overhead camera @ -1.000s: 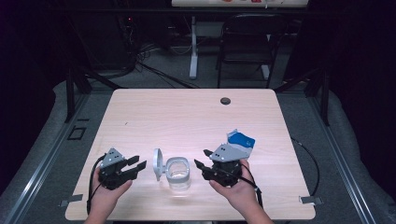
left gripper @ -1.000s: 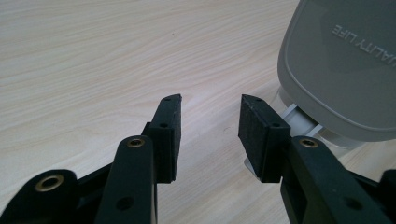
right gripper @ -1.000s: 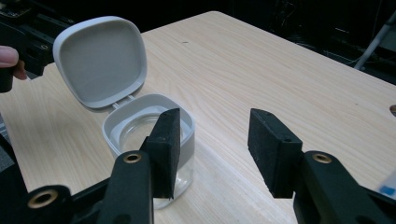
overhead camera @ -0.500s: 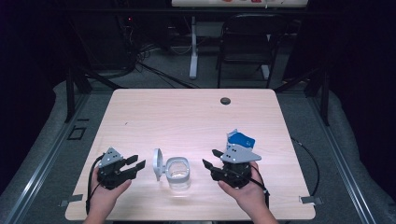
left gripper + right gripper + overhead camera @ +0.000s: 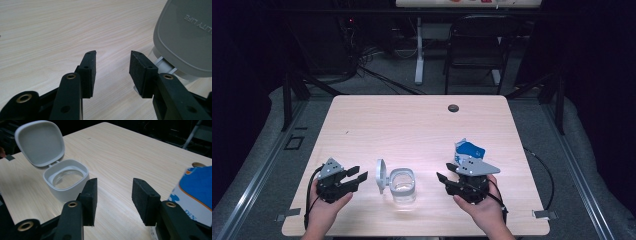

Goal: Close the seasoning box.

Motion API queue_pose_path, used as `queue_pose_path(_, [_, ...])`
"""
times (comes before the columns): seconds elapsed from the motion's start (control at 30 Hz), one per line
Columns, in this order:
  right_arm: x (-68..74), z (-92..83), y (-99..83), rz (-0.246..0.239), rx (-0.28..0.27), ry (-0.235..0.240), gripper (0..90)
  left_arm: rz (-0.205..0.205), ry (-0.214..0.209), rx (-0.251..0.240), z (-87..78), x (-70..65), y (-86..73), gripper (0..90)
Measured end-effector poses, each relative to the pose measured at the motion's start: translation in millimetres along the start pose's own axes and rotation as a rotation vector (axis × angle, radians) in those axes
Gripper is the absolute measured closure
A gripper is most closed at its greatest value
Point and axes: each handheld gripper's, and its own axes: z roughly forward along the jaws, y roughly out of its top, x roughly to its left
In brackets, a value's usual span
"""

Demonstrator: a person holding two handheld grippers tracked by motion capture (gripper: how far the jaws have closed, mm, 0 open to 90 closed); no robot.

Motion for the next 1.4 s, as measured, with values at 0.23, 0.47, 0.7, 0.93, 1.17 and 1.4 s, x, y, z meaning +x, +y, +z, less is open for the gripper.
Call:
queue_pose_path(0.23, [-5.6, -6.0, -4.4, -0.005, -0.002, -0.028, 57.3, 0.005, -0.005, -0.007, 1.6, -1.2, -0.7, 56.8])
queue_pose_path(0.47, [-13.3, -10.2, -5.9, 0.021, -0.037, -0.063, 54.6, -0.001, -0.003, -0.008, 1.4, -1.2, -0.9, 56.6])
queue_pose_path(0.7, [-18.3, -16.9, -7.2, 0.017, -0.026, -0.077, 55.7, 0.003, 0.002, -0.005, 1.0, -0.5, -0.4, 54.3])
queue_pose_path(0.93, [-30.0, -26.2, -11.5, 0.042, -0.019, -0.105, 55.5, 0.008, 0.003, -0.004, 1.2, -0.3, -0.6, 50.9])
queue_pose_path(1.17, [-42.0, -32.9, -15.7, 0.09, -0.006, -0.131, 58.5, 0.002, 0.008, -0.003, 0.7, 0.1, -0.9, 50.7])
queue_pose_path(1.4, [-52.6, -37.5, -20.7, 0.113, 0.003, -0.164, 59.5, -0.001, 0.014, -0.016, 1.5, 0.8, -1.8, 50.6])
